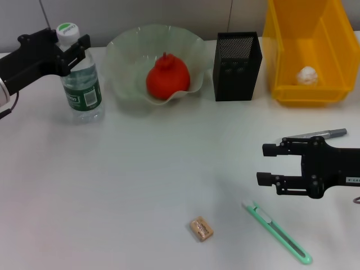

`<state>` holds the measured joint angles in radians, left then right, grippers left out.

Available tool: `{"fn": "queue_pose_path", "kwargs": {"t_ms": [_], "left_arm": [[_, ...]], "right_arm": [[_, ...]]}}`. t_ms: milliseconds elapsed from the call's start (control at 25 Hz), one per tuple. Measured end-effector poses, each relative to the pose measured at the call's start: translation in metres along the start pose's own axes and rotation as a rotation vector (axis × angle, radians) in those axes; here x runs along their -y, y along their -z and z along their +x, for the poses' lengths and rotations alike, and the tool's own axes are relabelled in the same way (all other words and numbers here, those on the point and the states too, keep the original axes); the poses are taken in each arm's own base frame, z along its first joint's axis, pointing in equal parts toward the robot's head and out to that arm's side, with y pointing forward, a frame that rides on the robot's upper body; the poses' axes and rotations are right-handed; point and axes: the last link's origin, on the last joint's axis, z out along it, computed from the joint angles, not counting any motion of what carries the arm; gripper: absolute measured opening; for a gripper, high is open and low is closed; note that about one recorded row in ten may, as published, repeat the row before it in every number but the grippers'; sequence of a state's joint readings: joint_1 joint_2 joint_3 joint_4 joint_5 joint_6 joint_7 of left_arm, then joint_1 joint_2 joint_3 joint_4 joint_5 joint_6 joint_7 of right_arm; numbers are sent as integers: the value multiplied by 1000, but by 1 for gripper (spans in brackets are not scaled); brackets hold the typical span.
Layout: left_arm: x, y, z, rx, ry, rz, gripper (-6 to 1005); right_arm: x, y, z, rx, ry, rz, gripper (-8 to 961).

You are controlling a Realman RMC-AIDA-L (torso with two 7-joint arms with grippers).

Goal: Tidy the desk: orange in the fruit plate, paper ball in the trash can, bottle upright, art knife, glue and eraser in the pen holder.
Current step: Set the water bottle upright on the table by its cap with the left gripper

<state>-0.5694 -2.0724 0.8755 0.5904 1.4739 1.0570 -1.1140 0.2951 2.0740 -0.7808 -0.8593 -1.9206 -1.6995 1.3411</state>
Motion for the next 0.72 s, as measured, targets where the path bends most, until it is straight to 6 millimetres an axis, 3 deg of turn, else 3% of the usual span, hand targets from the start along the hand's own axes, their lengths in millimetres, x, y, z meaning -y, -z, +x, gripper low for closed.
{"fn": "queue_pose_path", "kwargs": {"t_ms": [720], "left_arm": [[-10, 1, -19, -1, -8, 0, 567]], "right_arm": [[1, -3, 1, -8, -1, -7, 670]]}}
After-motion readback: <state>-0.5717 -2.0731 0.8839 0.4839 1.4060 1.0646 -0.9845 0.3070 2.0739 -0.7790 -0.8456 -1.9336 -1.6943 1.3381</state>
